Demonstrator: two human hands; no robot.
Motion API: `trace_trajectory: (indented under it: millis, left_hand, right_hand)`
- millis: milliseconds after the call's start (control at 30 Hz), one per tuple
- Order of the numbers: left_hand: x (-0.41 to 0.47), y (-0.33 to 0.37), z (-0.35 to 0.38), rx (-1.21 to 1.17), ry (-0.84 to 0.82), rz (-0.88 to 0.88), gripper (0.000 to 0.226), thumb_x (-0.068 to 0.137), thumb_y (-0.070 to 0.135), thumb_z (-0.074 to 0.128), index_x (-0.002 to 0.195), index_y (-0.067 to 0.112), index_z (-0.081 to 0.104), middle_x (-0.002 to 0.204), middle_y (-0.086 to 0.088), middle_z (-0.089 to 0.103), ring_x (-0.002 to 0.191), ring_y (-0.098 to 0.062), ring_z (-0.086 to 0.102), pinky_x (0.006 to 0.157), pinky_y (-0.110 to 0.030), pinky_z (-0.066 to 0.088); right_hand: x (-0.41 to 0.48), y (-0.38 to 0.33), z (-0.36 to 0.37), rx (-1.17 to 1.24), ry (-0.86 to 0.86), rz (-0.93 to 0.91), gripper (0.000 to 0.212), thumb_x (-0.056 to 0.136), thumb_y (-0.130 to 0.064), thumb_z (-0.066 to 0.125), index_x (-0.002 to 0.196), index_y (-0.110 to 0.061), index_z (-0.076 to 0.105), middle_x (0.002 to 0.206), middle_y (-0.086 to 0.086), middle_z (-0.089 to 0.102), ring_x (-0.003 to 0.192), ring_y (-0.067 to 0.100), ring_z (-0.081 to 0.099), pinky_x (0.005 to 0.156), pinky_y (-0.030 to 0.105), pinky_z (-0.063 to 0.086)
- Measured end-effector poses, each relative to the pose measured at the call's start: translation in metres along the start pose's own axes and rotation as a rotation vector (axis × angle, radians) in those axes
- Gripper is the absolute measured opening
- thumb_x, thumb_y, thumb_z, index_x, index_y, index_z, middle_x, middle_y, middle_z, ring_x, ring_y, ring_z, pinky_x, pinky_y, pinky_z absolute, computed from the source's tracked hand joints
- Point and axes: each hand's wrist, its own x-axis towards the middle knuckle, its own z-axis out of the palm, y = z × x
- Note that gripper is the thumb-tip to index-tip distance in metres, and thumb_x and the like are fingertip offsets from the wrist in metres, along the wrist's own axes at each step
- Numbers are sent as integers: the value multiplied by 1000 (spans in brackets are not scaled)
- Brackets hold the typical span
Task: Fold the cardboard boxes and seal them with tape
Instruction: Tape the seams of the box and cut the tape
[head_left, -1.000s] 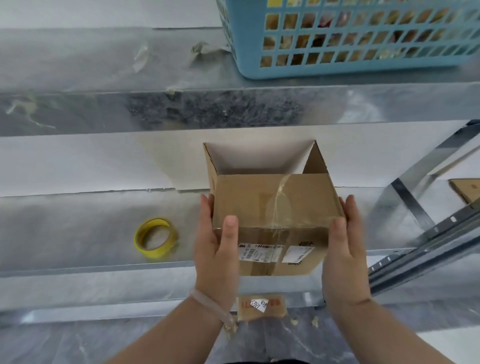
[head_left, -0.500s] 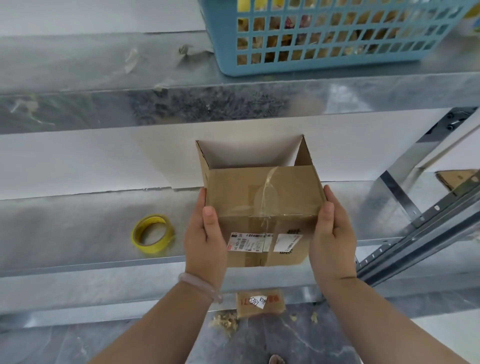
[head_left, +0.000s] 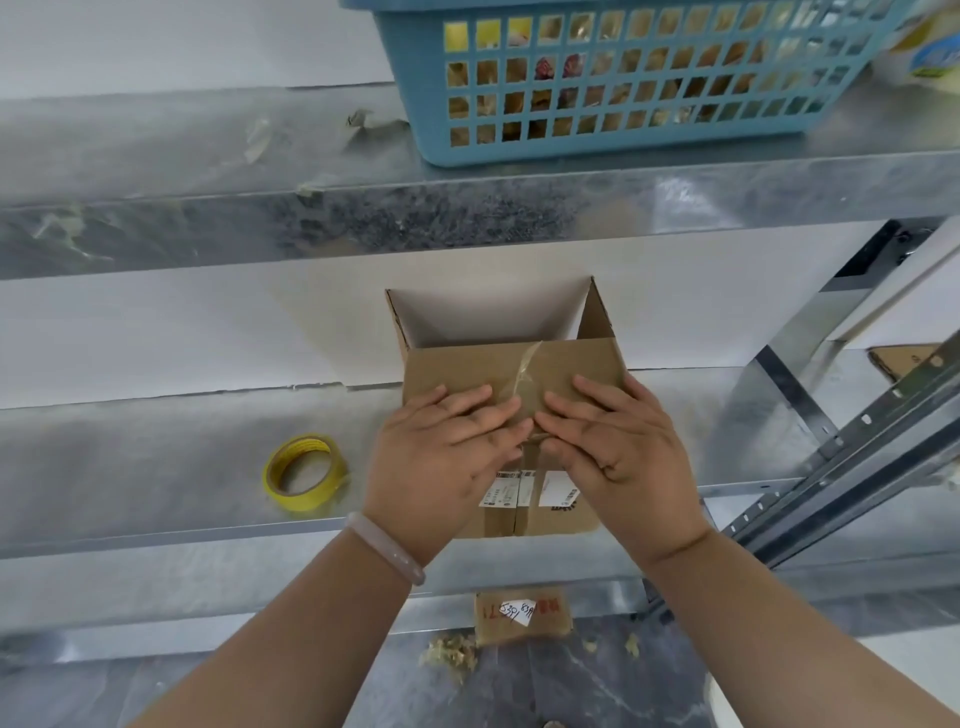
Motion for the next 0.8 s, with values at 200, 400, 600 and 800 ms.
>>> trace_trajectory:
  millis: [200, 400, 600, 800]
  left_hand:
    - [-5, -6, 2, 0, 36, 17, 25, 97, 31, 55, 115, 23, 70, 122, 6, 66, 117, -16, 59, 98, -46, 46]
    - [-38, -4, 12, 248, 9, -42, 51, 92, 18, 56, 142, 18, 43, 141, -7, 51, 126, -34, 49, 105, -54, 37]
    - [-28, 4, 8, 77, 88, -167, 34, 94, 42, 55, 119, 22, 67, 125, -5, 63, 114, -35, 56, 94, -51, 44]
    - [-12, 5, 6, -15, 203, -258, 24, 88, 42, 64, 104, 28, 75, 108, 1, 67, 93, -28, 58, 91, -32, 40]
  right_hand:
    - [-7, 12, -9, 76, 9, -69, 23, 93, -20, 59, 113, -19, 72, 120, -5, 68, 123, 13, 57, 111, 48, 36]
    - [-24, 12, -2, -197, -12, -100, 37, 96, -13, 50, 132, -12, 60, 137, 6, 57, 130, 27, 49, 107, 54, 39]
    - [-17, -2, -4, -91, 74, 91, 37, 91, -44, 58, 114, -19, 73, 124, 0, 65, 123, 22, 52, 109, 40, 38]
    - [-4, 2, 3, 223, 182, 250, 24, 80, -41, 68, 96, -25, 76, 109, -13, 68, 116, 12, 51, 103, 20, 37]
